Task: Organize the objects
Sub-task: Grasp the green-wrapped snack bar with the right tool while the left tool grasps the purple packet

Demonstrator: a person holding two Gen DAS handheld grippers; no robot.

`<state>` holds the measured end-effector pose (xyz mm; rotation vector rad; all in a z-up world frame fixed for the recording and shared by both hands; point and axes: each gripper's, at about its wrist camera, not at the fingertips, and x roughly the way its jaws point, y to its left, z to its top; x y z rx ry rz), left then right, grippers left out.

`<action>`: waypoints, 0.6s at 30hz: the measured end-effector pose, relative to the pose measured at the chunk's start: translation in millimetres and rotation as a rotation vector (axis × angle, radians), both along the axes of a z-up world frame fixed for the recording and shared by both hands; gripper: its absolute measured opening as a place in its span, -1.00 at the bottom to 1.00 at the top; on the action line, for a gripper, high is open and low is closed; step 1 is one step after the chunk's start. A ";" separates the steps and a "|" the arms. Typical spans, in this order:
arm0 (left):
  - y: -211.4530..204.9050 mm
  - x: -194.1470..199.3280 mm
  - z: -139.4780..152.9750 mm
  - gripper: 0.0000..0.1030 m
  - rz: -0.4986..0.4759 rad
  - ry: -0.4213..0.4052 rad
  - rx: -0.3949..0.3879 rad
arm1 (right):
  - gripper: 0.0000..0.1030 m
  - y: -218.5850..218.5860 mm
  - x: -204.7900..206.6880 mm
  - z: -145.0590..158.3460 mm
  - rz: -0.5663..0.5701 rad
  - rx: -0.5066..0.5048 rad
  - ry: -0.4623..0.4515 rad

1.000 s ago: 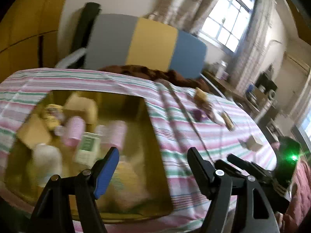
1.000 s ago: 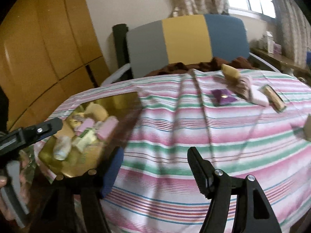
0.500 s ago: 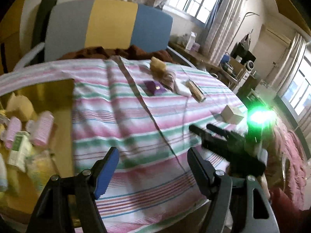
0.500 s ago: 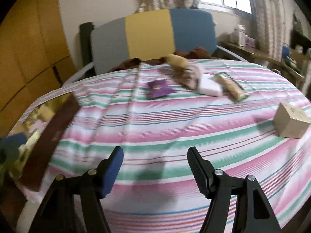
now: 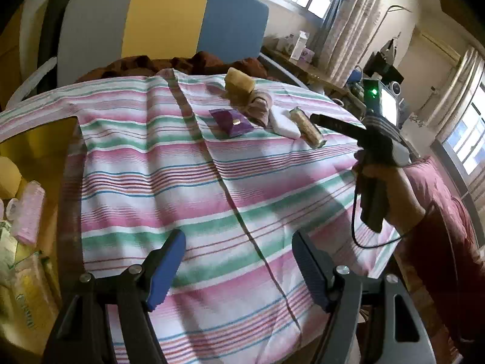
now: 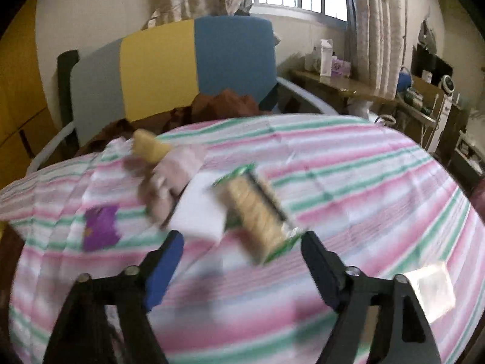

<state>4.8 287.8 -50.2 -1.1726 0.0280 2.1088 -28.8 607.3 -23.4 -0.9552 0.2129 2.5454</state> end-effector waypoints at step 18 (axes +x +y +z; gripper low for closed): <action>57.7 -62.6 -10.5 0.43 0.091 0.008 -0.051 | -0.09 40.8 -44.2 -51.0 -0.016 -0.065 -0.121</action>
